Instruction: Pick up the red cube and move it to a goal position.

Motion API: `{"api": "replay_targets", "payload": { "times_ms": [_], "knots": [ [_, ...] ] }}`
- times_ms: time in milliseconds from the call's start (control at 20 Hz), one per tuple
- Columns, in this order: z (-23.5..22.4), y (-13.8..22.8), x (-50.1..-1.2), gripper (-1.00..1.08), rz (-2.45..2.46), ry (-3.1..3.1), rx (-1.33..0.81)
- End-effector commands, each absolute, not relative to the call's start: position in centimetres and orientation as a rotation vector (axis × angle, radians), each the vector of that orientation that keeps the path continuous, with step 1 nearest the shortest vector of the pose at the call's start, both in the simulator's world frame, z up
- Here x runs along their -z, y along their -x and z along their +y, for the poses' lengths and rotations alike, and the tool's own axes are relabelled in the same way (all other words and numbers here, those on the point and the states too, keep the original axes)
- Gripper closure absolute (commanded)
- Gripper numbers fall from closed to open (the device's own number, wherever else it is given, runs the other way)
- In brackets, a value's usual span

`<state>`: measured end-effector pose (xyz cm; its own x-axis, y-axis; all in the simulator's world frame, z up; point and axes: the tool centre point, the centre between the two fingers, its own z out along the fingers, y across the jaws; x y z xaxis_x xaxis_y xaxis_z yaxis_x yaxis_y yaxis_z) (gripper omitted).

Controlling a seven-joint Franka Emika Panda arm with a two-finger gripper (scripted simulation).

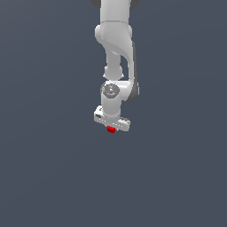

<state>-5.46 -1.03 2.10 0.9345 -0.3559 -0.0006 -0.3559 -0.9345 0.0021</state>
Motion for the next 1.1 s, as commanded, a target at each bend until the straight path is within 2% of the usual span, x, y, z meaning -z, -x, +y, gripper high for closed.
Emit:
{"api": "replay_targets", "payload": {
  "times_ms": [0, 600, 1050],
  "knots": [
    [-1.0, 5.5, -2.0, 1.08, -0.573, -3.087, 0.0],
    [-1.0, 5.3, -2.3, 1.08, -0.572, -3.088, -0.001],
    [-0.4, 2.9, -5.4, 1.08, -0.572, -3.088, -0.001]
  ]
}}
